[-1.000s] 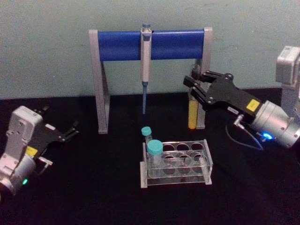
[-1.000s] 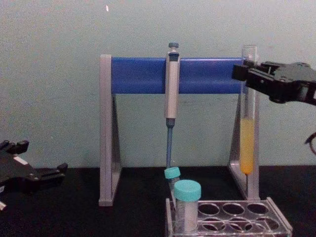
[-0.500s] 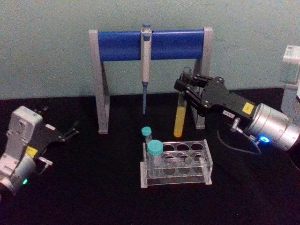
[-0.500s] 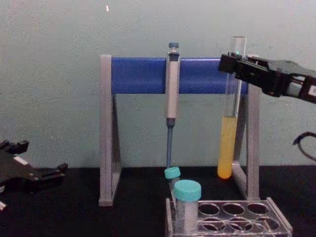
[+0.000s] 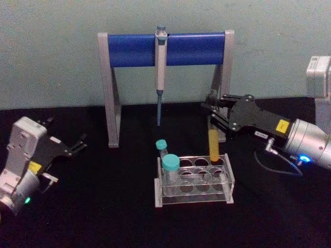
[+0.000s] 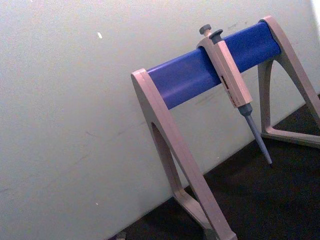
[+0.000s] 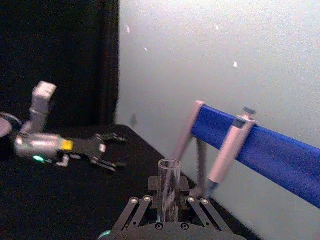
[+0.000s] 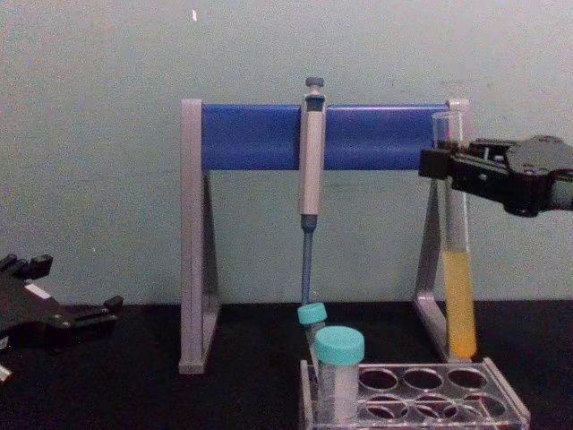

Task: Pick up the test tube from the test tube rack, shake it, then place it back into the test tube rack.

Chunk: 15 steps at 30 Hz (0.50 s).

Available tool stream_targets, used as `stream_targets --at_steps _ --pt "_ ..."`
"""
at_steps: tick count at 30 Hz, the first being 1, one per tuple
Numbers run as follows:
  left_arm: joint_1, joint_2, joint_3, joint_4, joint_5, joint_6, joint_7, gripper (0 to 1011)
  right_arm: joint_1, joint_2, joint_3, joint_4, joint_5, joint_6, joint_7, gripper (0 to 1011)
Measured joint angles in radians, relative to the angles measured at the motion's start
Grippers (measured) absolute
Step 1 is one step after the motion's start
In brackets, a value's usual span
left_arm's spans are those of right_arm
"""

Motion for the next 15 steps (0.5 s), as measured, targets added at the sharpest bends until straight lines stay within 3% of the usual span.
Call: stream_targets --at_steps 4,8,11,15 --pt "0.0 0.0 0.0 0.0 0.0 0.0 0.0 1001 0.0 -0.001 0.009 -0.001 -0.032 -0.012 -0.039 238" --pt "0.0 0.0 0.0 0.0 0.0 0.0 0.0 1001 0.001 -0.029 0.026 0.019 -0.054 -0.055 -0.064 238" --pt "0.0 0.0 0.0 0.0 0.0 0.0 0.0 1001 0.002 -0.048 0.034 0.033 -0.053 -0.072 -0.067 238" --pt "0.0 0.0 0.0 0.0 0.0 0.0 0.0 1001 0.008 -0.09 0.049 0.066 -0.012 -0.087 -0.047 238"
